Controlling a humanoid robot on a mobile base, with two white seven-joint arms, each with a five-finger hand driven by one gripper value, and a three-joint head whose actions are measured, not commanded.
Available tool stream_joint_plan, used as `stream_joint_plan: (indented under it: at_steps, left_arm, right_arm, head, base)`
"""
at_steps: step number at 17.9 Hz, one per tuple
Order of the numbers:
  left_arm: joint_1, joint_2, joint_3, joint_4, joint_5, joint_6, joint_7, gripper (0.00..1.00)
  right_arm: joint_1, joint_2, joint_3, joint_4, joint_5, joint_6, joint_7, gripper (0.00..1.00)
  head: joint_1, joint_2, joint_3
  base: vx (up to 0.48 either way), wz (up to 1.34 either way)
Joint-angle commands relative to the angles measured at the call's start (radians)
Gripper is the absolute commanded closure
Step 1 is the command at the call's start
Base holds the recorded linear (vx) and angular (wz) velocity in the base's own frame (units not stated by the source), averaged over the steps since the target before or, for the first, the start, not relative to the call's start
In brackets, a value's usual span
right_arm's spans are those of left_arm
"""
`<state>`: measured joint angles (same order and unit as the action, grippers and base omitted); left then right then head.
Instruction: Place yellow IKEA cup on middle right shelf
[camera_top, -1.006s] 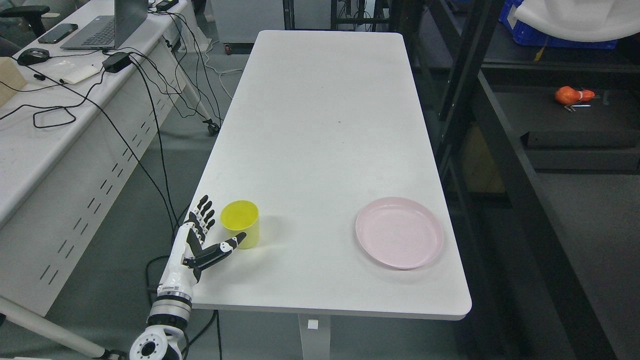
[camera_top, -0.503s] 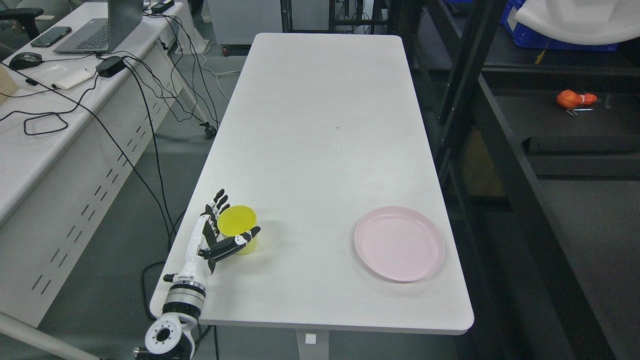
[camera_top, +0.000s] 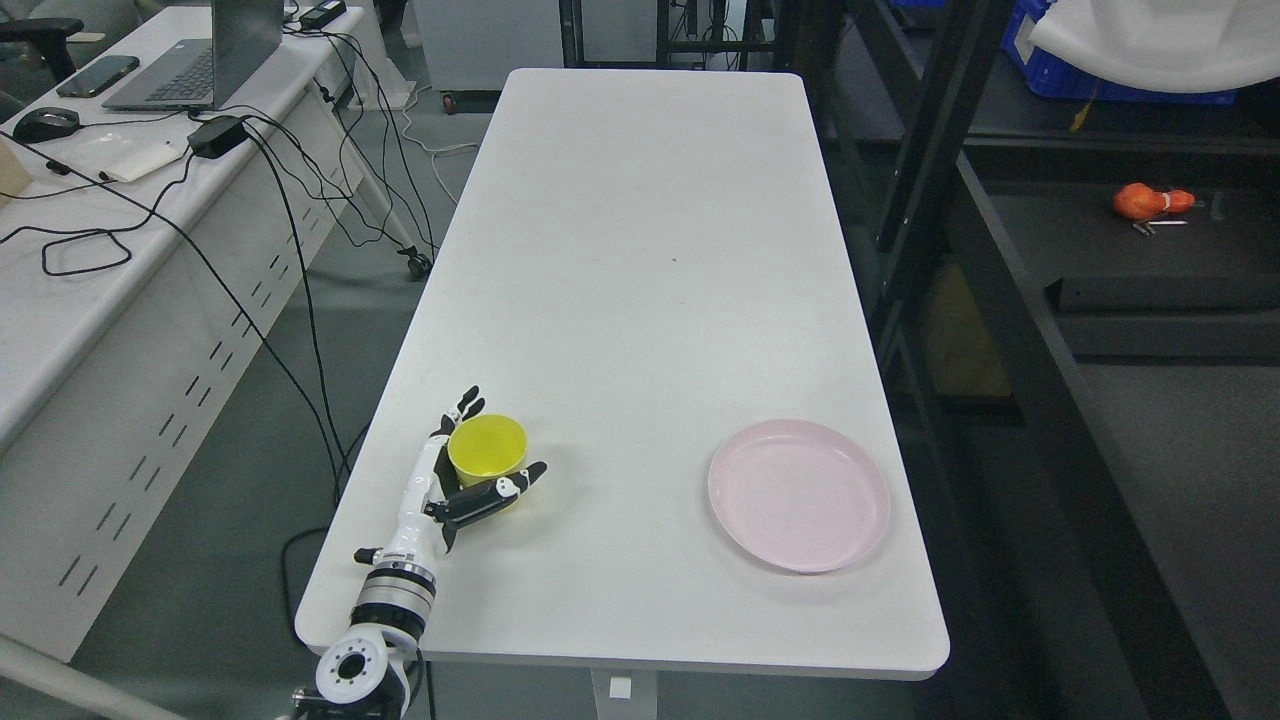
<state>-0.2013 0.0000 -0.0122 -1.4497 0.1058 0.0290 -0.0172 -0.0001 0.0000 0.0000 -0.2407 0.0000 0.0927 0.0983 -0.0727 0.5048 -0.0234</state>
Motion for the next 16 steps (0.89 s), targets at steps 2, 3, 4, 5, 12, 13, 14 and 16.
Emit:
stream_joint_plan:
  at_steps: [2, 3, 4, 5, 12, 13, 14, 16]
  left_arm:
    - [-0.003, 0.017, -0.035, 0.040, 0.027, -0.055, 0.002, 0.32]
    - [-0.003, 0.017, -0.037, 0.038, 0.055, -0.076, 0.002, 0.40]
    - [-0.003, 0.017, -0.037, 0.035, 0.093, -0.084, 0.002, 0.46]
    - [-0.003, 0.017, -0.035, 0.034, 0.116, -0.086, 0.003, 0.52]
    - [0.019, 0.017, -0.046, 0.034, 0.201, -0.304, 0.003, 1.00]
    - [0.022, 0.017, -0.048, 0.034, 0.202, -0.304, 0.005, 1.00]
    - [0.025, 0.017, -0.048, 0.032, 0.202, -0.305, 0.005, 1.00]
    - [0.032, 0.017, -0.048, 0.016, 0.204, -0.307, 0.003, 1.00]
  right_arm:
    - [0.011, -0.017, 0.017, 0.000, -0.025, -0.001, -0.215, 0.01]
    - [0.011, -0.017, 0.017, 0.000, -0.025, -0.001, -0.215, 0.01]
    - [0.011, -0.017, 0.017, 0.000, -0.025, -0.001, -0.215, 0.01]
    - [0.011, -0.017, 0.017, 0.000, -0.025, -0.001, -0.215, 0.01]
    - [0.011, -0.017, 0.017, 0.000, -0.025, -0.001, -0.215, 0.01]
    - [0.011, -0.017, 0.017, 0.000, -0.025, -0.001, -0.215, 0.01]
    - [0.011, -0.017, 0.017, 0.000, -0.025, -0.001, -0.215, 0.01]
    - [0.011, -0.017, 0.017, 0.000, -0.025, -0.001, -0.215, 0.01]
  head:
    - [0.0000, 0.000, 0.000]
    - [0.0000, 0.000, 0.000]
    - [0.0000, 0.000, 0.000]
    - [0.0000, 0.000, 0.000]
    - [0.0000, 0.000, 0.000]
    - [0.0000, 0.000, 0.000]
    - [0.0000, 0.000, 0.000]
    - [0.0000, 0.000, 0.000]
  base:
    - [0.008, 0.00]
    - [0.000, 0.00]
    - [0.000, 0.00]
    - [0.000, 0.00]
    - [-0.002, 0.00]
    - [-0.014, 0.00]
    - [-0.035, 0.00]
    - [-0.047, 0.00]
